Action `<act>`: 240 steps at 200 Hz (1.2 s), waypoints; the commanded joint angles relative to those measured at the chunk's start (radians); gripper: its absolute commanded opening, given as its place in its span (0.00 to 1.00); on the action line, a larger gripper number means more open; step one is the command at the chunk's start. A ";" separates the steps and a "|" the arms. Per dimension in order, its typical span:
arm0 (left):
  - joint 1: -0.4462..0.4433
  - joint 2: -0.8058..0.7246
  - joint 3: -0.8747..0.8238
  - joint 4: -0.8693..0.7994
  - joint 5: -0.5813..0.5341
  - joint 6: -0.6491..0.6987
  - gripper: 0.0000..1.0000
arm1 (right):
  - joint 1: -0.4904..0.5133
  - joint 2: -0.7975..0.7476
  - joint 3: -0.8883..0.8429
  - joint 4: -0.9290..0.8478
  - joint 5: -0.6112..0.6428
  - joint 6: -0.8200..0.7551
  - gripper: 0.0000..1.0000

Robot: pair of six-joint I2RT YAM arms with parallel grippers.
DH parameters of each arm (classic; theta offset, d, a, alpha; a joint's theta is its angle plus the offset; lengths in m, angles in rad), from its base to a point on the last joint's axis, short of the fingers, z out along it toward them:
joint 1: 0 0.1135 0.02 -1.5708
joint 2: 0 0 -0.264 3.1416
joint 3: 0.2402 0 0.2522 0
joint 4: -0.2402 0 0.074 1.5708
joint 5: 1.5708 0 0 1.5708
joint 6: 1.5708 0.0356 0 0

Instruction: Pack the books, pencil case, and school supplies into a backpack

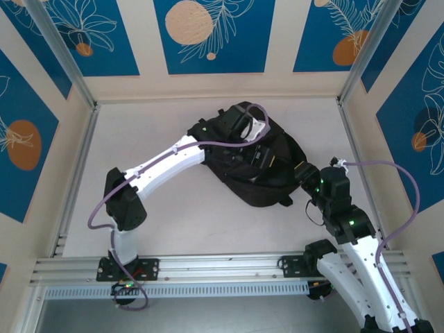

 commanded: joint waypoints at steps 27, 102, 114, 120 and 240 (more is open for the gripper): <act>0.102 -0.195 -0.187 0.140 0.108 -0.023 0.64 | -0.001 -0.019 0.025 0.045 -0.031 -0.104 0.49; 0.202 -0.304 -0.356 0.243 0.113 -0.096 0.67 | 0.057 0.081 0.059 0.156 -0.188 -0.202 0.49; 0.242 -0.295 -0.376 0.187 0.006 -0.163 0.62 | 0.094 0.122 0.075 0.157 -0.197 -0.230 0.49; 0.268 -0.290 -0.393 0.165 -0.033 -0.213 0.59 | 0.121 0.147 0.091 0.145 -0.187 -0.243 0.49; 0.533 -0.456 -0.846 0.301 -0.086 -0.632 0.64 | 0.585 0.995 0.621 -0.095 0.174 -0.291 0.47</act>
